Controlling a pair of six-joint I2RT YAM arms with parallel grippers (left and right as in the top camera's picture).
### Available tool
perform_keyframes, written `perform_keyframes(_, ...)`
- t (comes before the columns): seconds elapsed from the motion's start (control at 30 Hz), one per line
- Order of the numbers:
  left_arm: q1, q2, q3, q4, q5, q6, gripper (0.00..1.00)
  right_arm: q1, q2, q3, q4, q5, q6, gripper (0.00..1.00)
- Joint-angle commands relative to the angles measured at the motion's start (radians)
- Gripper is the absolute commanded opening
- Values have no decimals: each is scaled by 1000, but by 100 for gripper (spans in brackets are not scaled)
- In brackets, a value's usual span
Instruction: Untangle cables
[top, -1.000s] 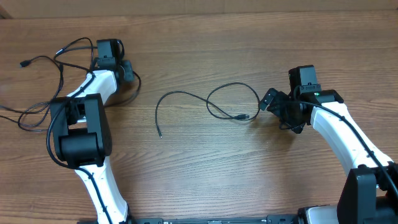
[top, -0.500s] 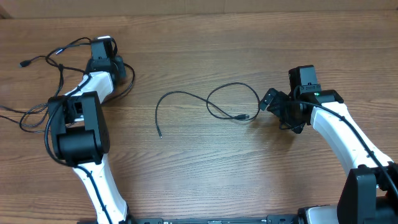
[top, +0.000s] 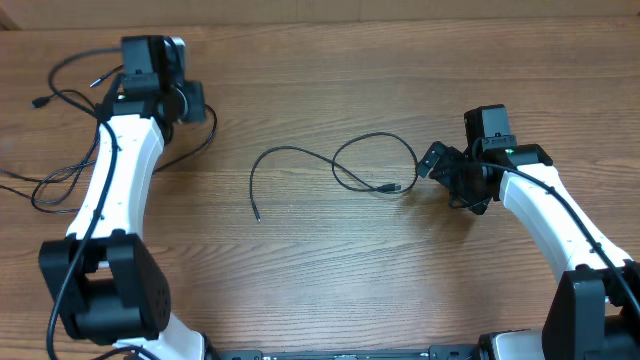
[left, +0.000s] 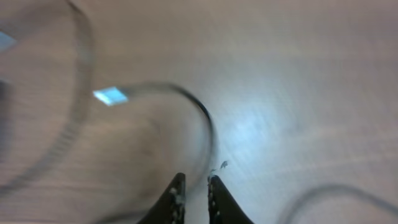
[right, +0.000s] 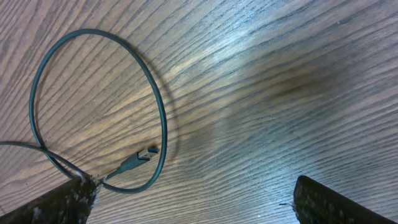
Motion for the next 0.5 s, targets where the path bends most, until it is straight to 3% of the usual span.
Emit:
perform_keyframes(0.0,-4,51,-27,-38,139,-6,11,-1,-10,19,5,-6,-3,100)
perform_keyframes(0.07,-3,72,-39,-47,132,7,4,-1,-10,19,5,-6,-3,100)
perform_keyframes(0.47,-3,266,-46,-62,88,84,4,-1,-10,19,5,-6,-3,100)
